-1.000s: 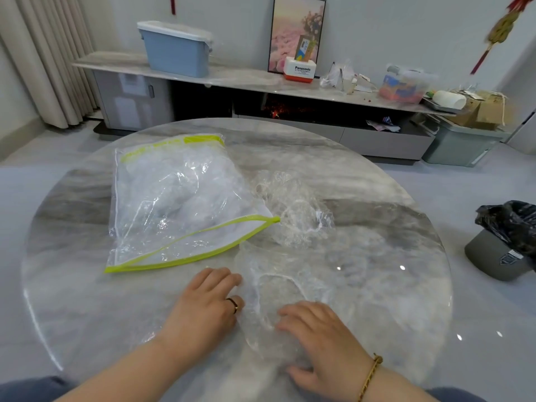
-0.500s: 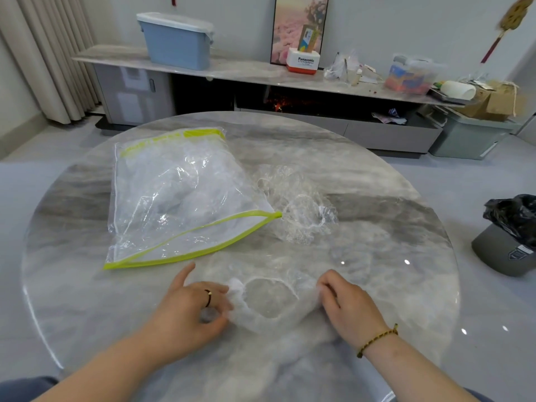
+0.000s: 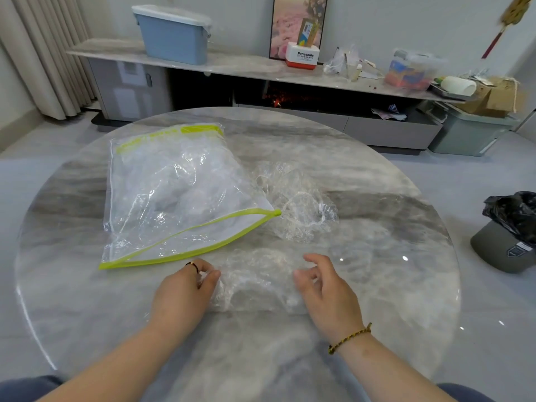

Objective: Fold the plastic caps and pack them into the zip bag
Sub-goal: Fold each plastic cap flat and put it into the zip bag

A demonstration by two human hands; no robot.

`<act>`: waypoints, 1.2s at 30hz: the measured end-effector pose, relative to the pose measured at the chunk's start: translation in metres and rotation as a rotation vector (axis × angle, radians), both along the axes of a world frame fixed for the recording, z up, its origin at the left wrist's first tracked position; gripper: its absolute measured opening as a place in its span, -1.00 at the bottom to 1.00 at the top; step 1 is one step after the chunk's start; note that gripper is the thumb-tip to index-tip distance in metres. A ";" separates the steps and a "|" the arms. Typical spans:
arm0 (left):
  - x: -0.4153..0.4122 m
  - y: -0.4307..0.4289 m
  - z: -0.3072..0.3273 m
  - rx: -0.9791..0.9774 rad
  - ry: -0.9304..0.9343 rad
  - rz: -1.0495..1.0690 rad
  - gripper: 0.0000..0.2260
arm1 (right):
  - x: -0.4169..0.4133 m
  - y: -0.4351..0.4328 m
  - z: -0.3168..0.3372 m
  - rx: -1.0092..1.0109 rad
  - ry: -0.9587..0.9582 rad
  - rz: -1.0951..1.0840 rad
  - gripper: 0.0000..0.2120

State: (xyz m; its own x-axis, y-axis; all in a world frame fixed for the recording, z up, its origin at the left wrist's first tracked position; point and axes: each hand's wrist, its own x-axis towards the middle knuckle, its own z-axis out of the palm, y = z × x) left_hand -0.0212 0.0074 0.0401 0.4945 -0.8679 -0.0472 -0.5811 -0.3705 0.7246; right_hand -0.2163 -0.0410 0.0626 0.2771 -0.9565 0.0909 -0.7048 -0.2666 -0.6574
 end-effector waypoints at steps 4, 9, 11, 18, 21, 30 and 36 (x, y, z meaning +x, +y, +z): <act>-0.001 -0.003 0.005 0.048 -0.184 -0.037 -0.82 | 0.010 -0.002 -0.018 -0.593 0.126 0.020 -0.58; 0.001 0.002 0.002 -0.223 -0.602 -0.121 -0.68 | 0.037 0.011 -0.034 -0.563 0.306 0.278 -0.61; -0.002 0.001 -0.002 -0.351 -0.685 -0.206 -0.67 | 0.043 0.016 -0.040 -0.442 0.401 0.270 -0.54; -0.002 -0.002 -0.023 -0.115 -0.769 -0.439 -0.49 | 0.040 0.015 -0.049 -0.377 0.508 0.335 -0.52; -0.001 -0.002 -0.023 -0.095 -0.748 -0.428 -0.61 | 0.036 0.009 -0.042 -0.480 0.418 0.323 -0.59; 0.017 -0.006 0.003 0.092 -0.584 -0.328 -0.71 | 0.016 -0.004 -0.017 -0.496 0.395 0.385 -0.75; 0.008 0.000 0.008 0.208 -0.318 -0.464 -0.83 | 0.009 -0.016 -0.020 -0.207 0.598 0.367 -0.55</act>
State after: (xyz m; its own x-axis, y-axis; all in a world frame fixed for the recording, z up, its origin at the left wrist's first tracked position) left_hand -0.0129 0.0074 0.0477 0.0839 -0.9850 -0.1509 -0.8923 -0.1417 0.4286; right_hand -0.2070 -0.0573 0.0424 0.6355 -0.7720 -0.0079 -0.7688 -0.6318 -0.0991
